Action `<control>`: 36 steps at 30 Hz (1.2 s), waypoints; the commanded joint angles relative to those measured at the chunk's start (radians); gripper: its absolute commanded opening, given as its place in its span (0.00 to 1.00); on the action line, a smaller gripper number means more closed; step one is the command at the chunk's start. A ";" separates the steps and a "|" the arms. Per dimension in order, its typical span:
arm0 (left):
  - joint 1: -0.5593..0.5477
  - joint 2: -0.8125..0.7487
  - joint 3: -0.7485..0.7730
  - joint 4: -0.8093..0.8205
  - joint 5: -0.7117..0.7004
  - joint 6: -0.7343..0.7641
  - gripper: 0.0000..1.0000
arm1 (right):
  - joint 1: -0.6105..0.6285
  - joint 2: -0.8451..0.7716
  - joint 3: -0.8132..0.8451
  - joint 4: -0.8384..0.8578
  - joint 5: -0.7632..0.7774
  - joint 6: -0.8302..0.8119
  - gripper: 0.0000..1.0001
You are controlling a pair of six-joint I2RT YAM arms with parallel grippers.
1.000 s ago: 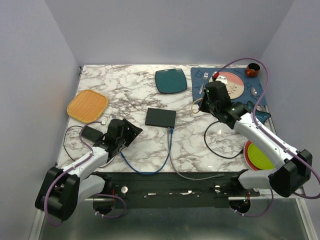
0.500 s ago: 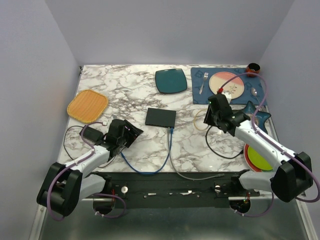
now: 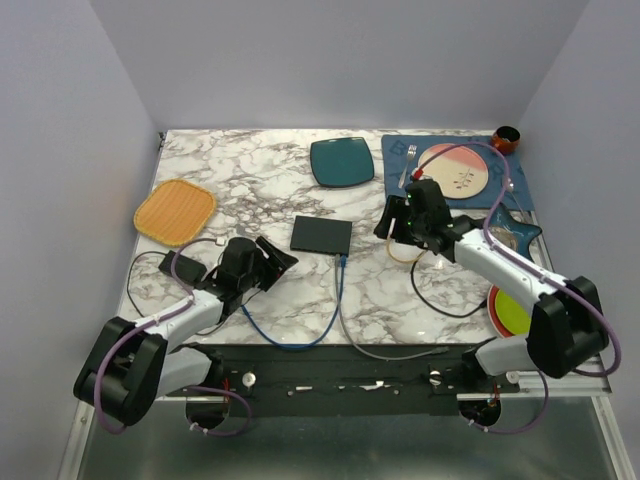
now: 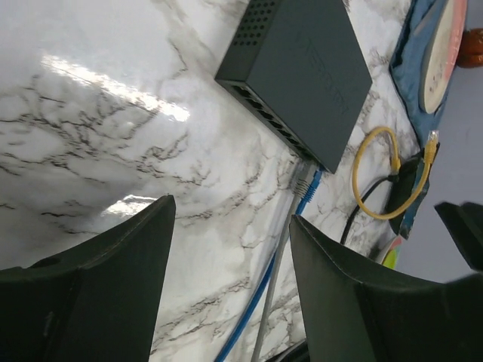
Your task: Pull the plug from the switch port
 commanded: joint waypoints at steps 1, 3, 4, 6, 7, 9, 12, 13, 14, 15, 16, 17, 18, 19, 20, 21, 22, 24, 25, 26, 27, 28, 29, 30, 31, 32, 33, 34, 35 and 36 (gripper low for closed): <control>-0.048 0.002 0.023 0.071 0.022 0.036 0.71 | 0.004 0.106 0.073 0.090 -0.151 0.025 0.73; -0.068 0.025 0.033 0.083 0.020 0.031 0.71 | 0.007 0.142 0.118 0.109 -0.182 0.027 0.65; -0.077 0.035 0.034 0.090 0.019 0.028 0.71 | 0.008 0.183 0.132 0.136 -0.225 0.024 0.61; -0.104 0.072 0.039 0.126 0.019 0.023 0.71 | 0.010 0.231 0.182 0.161 -0.276 0.019 0.47; -0.114 0.087 0.043 0.138 0.020 0.023 0.71 | 0.012 0.255 0.198 0.181 -0.321 0.018 0.42; -0.136 0.139 0.060 0.179 0.026 0.025 0.70 | 0.012 0.346 0.260 0.185 -0.366 0.022 0.27; -0.153 0.201 0.076 0.256 0.043 0.025 0.68 | 0.013 0.447 0.319 0.201 -0.431 0.051 0.13; -0.154 0.215 0.077 0.277 0.045 0.022 0.68 | 0.013 0.468 0.328 0.213 -0.440 0.056 0.11; -0.156 0.227 0.082 0.310 0.043 0.014 0.68 | 0.015 0.487 0.337 0.218 -0.443 0.064 0.08; -0.156 0.250 0.083 0.324 0.042 0.008 0.68 | 0.015 0.519 0.346 0.218 -0.445 0.064 0.02; -0.156 0.264 0.085 0.337 0.042 0.005 0.67 | 0.015 0.535 0.363 0.219 -0.449 0.064 0.01; -0.156 0.278 0.089 0.365 0.042 -0.007 0.67 | 0.015 0.548 0.369 0.219 -0.455 0.059 0.01; -0.156 0.305 0.093 0.377 0.042 -0.012 0.67 | 0.015 0.568 0.374 0.219 -0.457 0.056 0.01; -0.156 0.321 0.097 0.391 0.046 -0.018 0.67 | 0.015 0.576 0.379 0.219 -0.458 0.053 0.01; -0.156 0.337 0.103 0.420 0.051 -0.026 0.67 | 0.015 0.587 0.379 0.221 -0.463 0.049 0.01; -0.157 0.373 0.106 0.437 0.062 -0.041 0.66 | 0.015 0.593 0.379 0.219 -0.466 0.045 0.01; -0.156 0.391 0.109 0.455 0.065 -0.050 0.66 | 0.015 0.611 0.380 0.221 -0.471 0.045 0.01; -0.157 0.443 0.117 0.511 0.077 -0.075 0.64 | 0.013 0.622 0.376 0.224 -0.483 0.047 0.01; -0.159 0.460 0.119 0.526 0.085 -0.081 0.63 | 0.015 0.628 0.374 0.228 -0.487 0.047 0.01; -0.160 0.474 0.123 0.557 0.089 -0.085 0.63 | 0.013 0.637 0.373 0.230 -0.491 0.050 0.01; -0.162 0.501 0.126 0.570 0.089 -0.090 0.62 | 0.015 0.644 0.371 0.230 -0.491 0.050 0.01; -0.163 0.512 0.126 0.581 0.092 -0.098 0.62 | 0.015 0.648 0.370 0.232 -0.491 0.050 0.01; -0.165 0.522 0.129 0.597 0.092 -0.101 0.61 | 0.015 0.657 0.370 0.233 -0.491 0.050 0.01; -0.168 0.535 0.129 0.604 0.091 -0.101 0.61 | 0.015 0.660 0.367 0.233 -0.491 0.050 0.01; -0.168 0.542 0.129 0.615 0.089 -0.105 0.61 | 0.016 0.665 0.365 0.236 -0.491 0.050 0.01; -0.170 0.549 0.128 0.632 0.088 -0.107 0.61 | 0.015 0.668 0.362 0.241 -0.494 0.055 0.01; -0.168 0.557 0.128 0.643 0.088 -0.108 0.61 | 0.015 0.673 0.359 0.242 -0.495 0.056 0.01; -0.170 0.563 0.128 0.650 0.088 -0.107 0.60 | 0.015 0.679 0.353 0.245 -0.495 0.058 0.01; -0.170 0.568 0.132 0.656 0.085 -0.107 0.60 | 0.015 0.680 0.351 0.248 -0.494 0.062 0.01; -0.170 0.572 0.135 0.655 0.082 -0.107 0.60 | 0.015 0.685 0.348 0.248 -0.494 0.064 0.01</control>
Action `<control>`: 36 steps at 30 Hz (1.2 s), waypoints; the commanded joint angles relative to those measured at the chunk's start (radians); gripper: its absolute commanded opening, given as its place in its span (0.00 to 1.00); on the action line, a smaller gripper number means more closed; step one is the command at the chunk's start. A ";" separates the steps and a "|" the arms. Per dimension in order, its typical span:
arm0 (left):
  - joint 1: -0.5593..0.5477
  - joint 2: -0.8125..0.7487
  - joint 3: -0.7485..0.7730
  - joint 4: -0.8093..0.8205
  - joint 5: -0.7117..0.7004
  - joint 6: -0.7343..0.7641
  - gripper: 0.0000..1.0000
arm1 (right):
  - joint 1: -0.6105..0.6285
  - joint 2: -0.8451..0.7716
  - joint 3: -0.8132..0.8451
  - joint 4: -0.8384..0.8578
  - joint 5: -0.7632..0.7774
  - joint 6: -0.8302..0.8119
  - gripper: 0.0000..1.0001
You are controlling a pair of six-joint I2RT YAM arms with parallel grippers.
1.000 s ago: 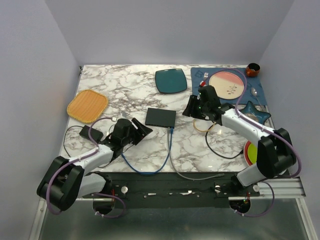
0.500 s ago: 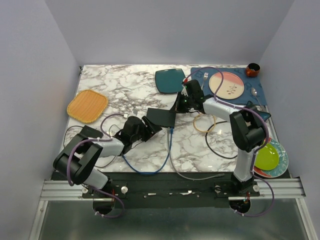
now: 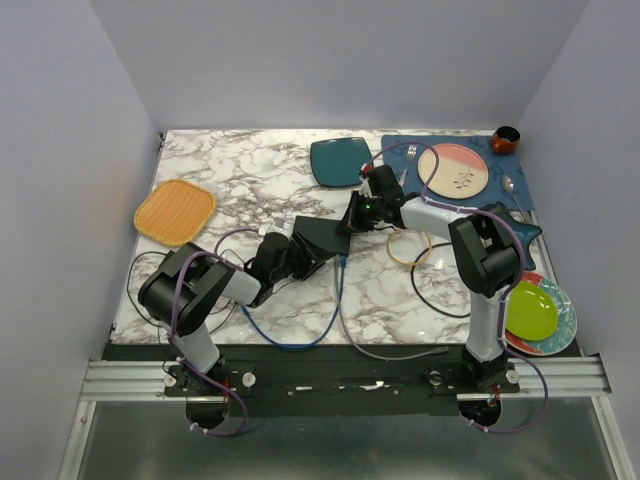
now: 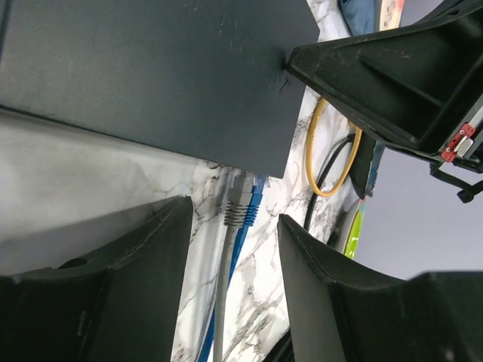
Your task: Pull the plug from the switch port
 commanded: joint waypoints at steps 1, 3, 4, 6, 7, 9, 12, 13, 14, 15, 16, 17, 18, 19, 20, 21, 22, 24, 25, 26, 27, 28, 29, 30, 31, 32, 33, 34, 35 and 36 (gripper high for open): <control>-0.007 0.033 0.023 0.074 0.003 -0.006 0.60 | 0.007 0.037 -0.002 0.021 -0.018 0.009 0.01; -0.007 0.048 0.033 0.071 0.001 -0.007 0.59 | 0.005 0.040 -0.008 0.026 -0.016 0.015 0.01; -0.007 0.052 0.036 0.071 0.003 -0.009 0.59 | 0.007 0.041 -0.011 0.026 -0.015 0.017 0.01; -0.009 0.065 0.041 0.076 -0.002 -0.014 0.59 | 0.007 0.042 -0.017 0.026 -0.011 0.017 0.01; -0.011 0.069 0.041 0.079 -0.002 -0.015 0.59 | 0.007 0.041 -0.019 0.027 -0.011 0.017 0.01; -0.014 0.082 0.038 0.102 -0.002 -0.021 0.57 | 0.007 0.043 -0.025 0.027 -0.010 0.018 0.01; -0.021 0.101 0.033 0.135 -0.003 -0.024 0.54 | 0.007 0.046 -0.031 0.029 -0.010 0.021 0.01; -0.023 0.109 0.030 0.152 -0.002 -0.029 0.54 | 0.007 0.046 -0.031 0.029 -0.010 0.023 0.01; -0.024 0.118 0.026 0.184 0.000 -0.035 0.53 | 0.007 0.048 -0.033 0.029 -0.010 0.023 0.01; -0.026 0.137 0.023 0.200 0.001 -0.040 0.51 | 0.005 0.048 -0.036 0.027 -0.010 0.023 0.01; -0.027 0.144 0.020 0.218 0.003 -0.050 0.50 | 0.007 0.048 -0.036 0.030 -0.010 0.023 0.01; -0.029 0.154 0.015 0.252 0.005 -0.056 0.50 | 0.007 0.049 -0.037 0.029 -0.010 0.021 0.01; -0.029 0.169 0.012 0.267 0.006 -0.061 0.49 | 0.007 0.048 -0.039 0.030 -0.010 0.021 0.01; -0.030 0.174 0.009 0.278 0.005 -0.067 0.49 | 0.007 0.049 -0.040 0.030 -0.010 0.021 0.01; -0.032 0.178 0.009 0.293 0.006 -0.073 0.49 | 0.007 0.049 -0.041 0.032 -0.008 0.021 0.01; -0.034 0.186 0.012 0.295 0.006 -0.073 0.49 | 0.007 0.051 -0.042 0.032 -0.008 0.023 0.01; -0.034 0.186 0.013 0.292 0.005 -0.073 0.49 | 0.007 0.054 -0.042 0.032 -0.008 0.023 0.01; -0.034 0.184 0.015 0.287 0.001 -0.073 0.49 | 0.007 0.057 -0.041 0.033 -0.010 0.024 0.01; -0.034 0.183 0.016 0.284 -0.002 -0.073 0.49 | 0.007 0.058 -0.041 0.033 -0.010 0.024 0.01; -0.034 0.183 0.018 0.277 -0.005 -0.075 0.49 | 0.007 0.060 -0.041 0.035 -0.010 0.026 0.01; -0.034 0.181 0.021 0.257 -0.008 -0.072 0.48 | 0.007 0.060 -0.041 0.033 -0.011 0.026 0.01; -0.034 0.178 0.024 0.249 -0.012 -0.072 0.47 | 0.007 0.060 -0.041 0.036 -0.010 0.027 0.01; -0.035 0.178 0.026 0.240 -0.014 -0.070 0.47 | 0.007 0.060 -0.041 0.035 -0.010 0.027 0.01; -0.035 0.177 0.029 0.223 -0.018 -0.072 0.46 | 0.007 0.058 -0.041 0.035 -0.011 0.027 0.01; -0.035 0.175 0.030 0.215 -0.022 -0.072 0.45 | 0.007 0.060 -0.042 0.036 -0.011 0.029 0.01; -0.035 0.175 0.033 0.205 -0.028 -0.075 0.45 | 0.007 0.058 -0.042 0.036 -0.011 0.029 0.01; -0.035 0.175 0.041 0.185 -0.032 -0.075 0.43 | 0.005 0.057 -0.042 0.035 -0.011 0.029 0.01; -0.035 0.177 0.046 0.175 -0.032 -0.075 0.43 | 0.007 0.057 -0.041 0.035 -0.011 0.029 0.01; -0.035 0.177 0.050 0.165 -0.032 -0.073 0.42 | 0.007 0.057 -0.041 0.036 -0.011 0.029 0.01; -0.035 0.178 0.056 0.145 -0.035 -0.073 0.41 | 0.005 0.057 -0.041 0.036 -0.011 0.029 0.01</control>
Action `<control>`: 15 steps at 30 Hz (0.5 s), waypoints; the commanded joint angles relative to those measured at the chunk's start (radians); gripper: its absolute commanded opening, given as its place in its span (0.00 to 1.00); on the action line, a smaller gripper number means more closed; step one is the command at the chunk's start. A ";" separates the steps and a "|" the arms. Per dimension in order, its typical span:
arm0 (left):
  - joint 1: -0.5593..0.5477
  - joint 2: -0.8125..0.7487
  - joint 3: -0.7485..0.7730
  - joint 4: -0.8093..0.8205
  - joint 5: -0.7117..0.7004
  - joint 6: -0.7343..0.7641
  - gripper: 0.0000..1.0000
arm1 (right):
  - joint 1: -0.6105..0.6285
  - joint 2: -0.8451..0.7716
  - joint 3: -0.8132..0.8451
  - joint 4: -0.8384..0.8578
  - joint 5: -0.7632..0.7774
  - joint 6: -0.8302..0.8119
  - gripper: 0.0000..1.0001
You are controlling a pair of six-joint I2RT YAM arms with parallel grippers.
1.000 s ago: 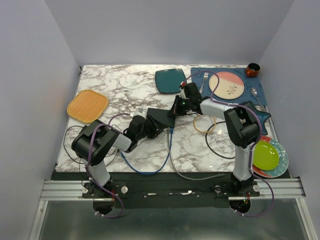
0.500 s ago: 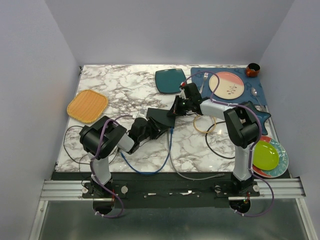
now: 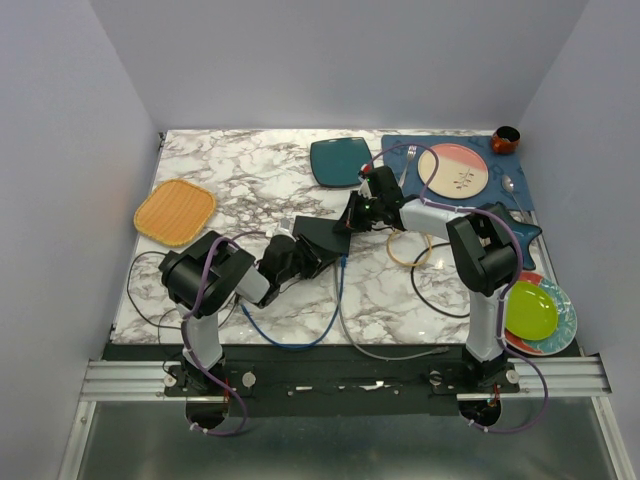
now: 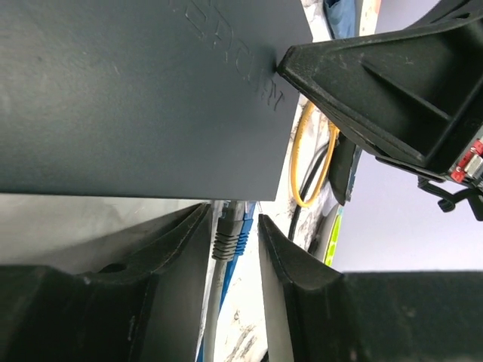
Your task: Pull the plug from the switch port
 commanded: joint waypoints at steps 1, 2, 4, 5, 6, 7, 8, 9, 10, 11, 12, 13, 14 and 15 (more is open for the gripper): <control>-0.009 0.005 0.030 -0.078 -0.040 0.008 0.41 | 0.007 0.042 -0.024 -0.032 0.012 -0.004 0.01; -0.009 0.005 0.032 -0.084 -0.041 0.007 0.41 | 0.007 0.043 -0.024 -0.032 0.012 -0.004 0.01; -0.009 0.005 0.037 -0.099 -0.046 0.004 0.40 | 0.007 0.042 -0.024 -0.030 0.010 -0.004 0.01; -0.009 0.004 0.038 -0.105 -0.049 0.002 0.40 | 0.007 0.045 -0.024 -0.030 0.010 -0.004 0.01; -0.009 0.004 0.040 -0.112 -0.052 -0.001 0.39 | 0.007 0.043 -0.026 -0.030 0.010 -0.002 0.01; -0.009 0.004 0.044 -0.115 -0.052 -0.004 0.39 | 0.007 0.045 -0.026 -0.030 0.010 -0.004 0.01; -0.009 0.004 0.046 -0.119 -0.055 -0.006 0.39 | 0.007 0.046 -0.028 -0.030 0.010 -0.002 0.01; -0.009 0.004 0.050 -0.128 -0.057 -0.007 0.38 | 0.007 0.045 -0.028 -0.030 0.012 -0.002 0.01; -0.009 0.004 0.055 -0.136 -0.058 -0.006 0.38 | 0.007 0.045 -0.028 -0.030 0.012 -0.002 0.01; -0.009 0.004 0.060 -0.147 -0.060 -0.007 0.37 | 0.007 0.048 -0.028 -0.030 0.010 -0.002 0.01; -0.009 0.002 0.066 -0.165 -0.061 -0.007 0.36 | 0.007 0.046 -0.029 -0.028 0.010 -0.001 0.01; -0.009 0.002 0.067 -0.170 -0.064 -0.007 0.36 | 0.009 0.048 -0.029 -0.027 0.010 -0.001 0.01; -0.009 0.002 0.069 -0.173 -0.068 -0.006 0.35 | 0.009 0.048 -0.031 -0.025 0.010 -0.001 0.01; -0.009 0.002 0.069 -0.181 -0.068 -0.007 0.35 | 0.009 0.049 -0.031 -0.027 0.010 0.001 0.01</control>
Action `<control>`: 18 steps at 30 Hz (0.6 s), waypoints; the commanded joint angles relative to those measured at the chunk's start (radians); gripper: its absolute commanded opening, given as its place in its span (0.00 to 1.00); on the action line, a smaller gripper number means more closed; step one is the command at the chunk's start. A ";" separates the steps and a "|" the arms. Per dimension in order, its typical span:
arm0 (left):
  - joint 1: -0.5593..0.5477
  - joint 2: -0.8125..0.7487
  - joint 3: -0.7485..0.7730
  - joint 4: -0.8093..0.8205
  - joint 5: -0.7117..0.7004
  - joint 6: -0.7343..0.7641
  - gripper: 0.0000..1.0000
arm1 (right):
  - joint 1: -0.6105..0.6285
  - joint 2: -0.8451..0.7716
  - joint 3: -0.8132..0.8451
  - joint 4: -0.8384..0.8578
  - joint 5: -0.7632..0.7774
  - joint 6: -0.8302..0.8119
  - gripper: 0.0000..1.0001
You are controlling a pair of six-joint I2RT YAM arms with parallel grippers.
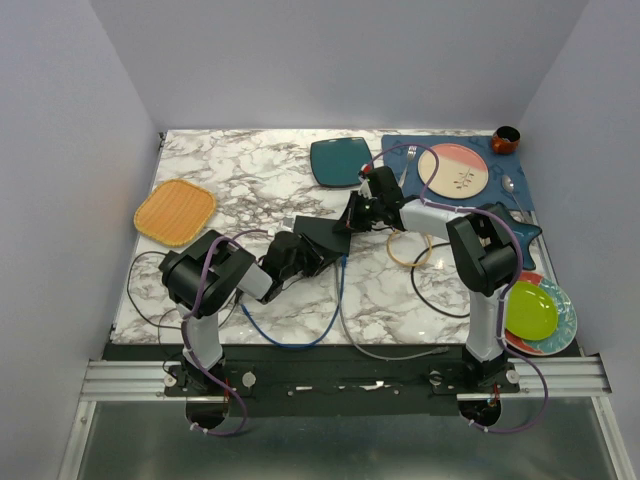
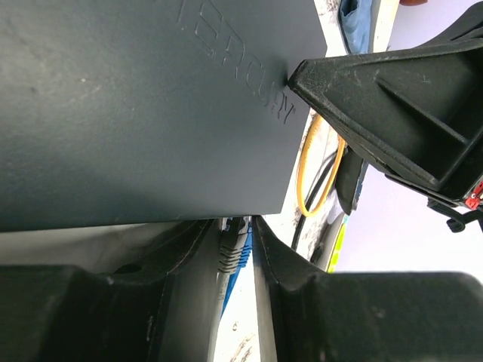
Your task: Pull the plug from the switch port
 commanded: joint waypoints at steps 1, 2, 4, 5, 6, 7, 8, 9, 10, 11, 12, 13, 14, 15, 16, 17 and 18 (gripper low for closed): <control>-0.004 0.001 0.018 -0.082 -0.053 0.003 0.34 | 0.009 0.047 -0.027 -0.032 0.011 -0.004 0.01; -0.004 0.001 0.018 -0.085 -0.056 0.005 0.33 | 0.009 0.047 -0.027 -0.030 0.009 -0.002 0.01; -0.004 -0.001 0.015 -0.088 -0.059 0.002 0.31 | 0.009 0.049 -0.027 -0.030 0.009 -0.002 0.01; -0.004 0.001 0.013 -0.088 -0.060 0.002 0.30 | 0.009 0.049 -0.027 -0.028 0.009 -0.004 0.01; -0.004 -0.001 0.012 -0.088 -0.060 0.003 0.28 | 0.009 0.050 -0.029 -0.028 0.009 -0.001 0.01; -0.004 -0.001 0.012 -0.088 -0.062 0.003 0.24 | 0.009 0.047 -0.029 -0.027 0.009 0.000 0.01; -0.004 -0.002 0.008 -0.088 -0.060 0.005 0.22 | 0.009 0.049 -0.030 -0.028 0.009 0.001 0.01; -0.004 -0.004 0.008 -0.088 -0.060 0.006 0.20 | 0.009 0.047 -0.032 -0.027 0.011 0.003 0.01; -0.004 -0.002 0.005 -0.088 -0.060 0.008 0.16 | 0.009 0.038 -0.035 -0.025 0.014 0.003 0.01; -0.004 -0.004 0.002 -0.085 -0.059 0.009 0.13 | 0.009 0.031 -0.038 -0.027 0.017 0.004 0.01; -0.004 -0.002 -0.001 -0.076 -0.062 0.009 0.11 | 0.012 0.023 -0.039 -0.027 0.024 0.006 0.01; -0.004 -0.001 -0.010 -0.068 -0.060 0.009 0.06 | 0.013 0.014 -0.042 -0.028 0.040 0.009 0.01; -0.004 0.001 -0.015 -0.059 -0.060 0.008 0.04 | 0.013 -0.014 -0.046 -0.028 0.044 0.013 0.01; -0.004 0.002 -0.021 -0.038 -0.059 0.006 0.02 | 0.019 -0.026 -0.053 -0.030 0.052 0.016 0.01; -0.004 0.005 -0.033 -0.027 -0.057 0.003 0.00 | 0.022 -0.045 -0.055 -0.031 0.066 0.013 0.01; -0.004 0.009 -0.039 -0.019 -0.057 0.003 0.00 | 0.028 -0.074 -0.058 -0.050 0.077 0.009 0.01; -0.004 0.009 -0.044 -0.009 -0.057 0.002 0.00 | 0.044 -0.091 -0.059 -0.064 0.090 -0.006 0.01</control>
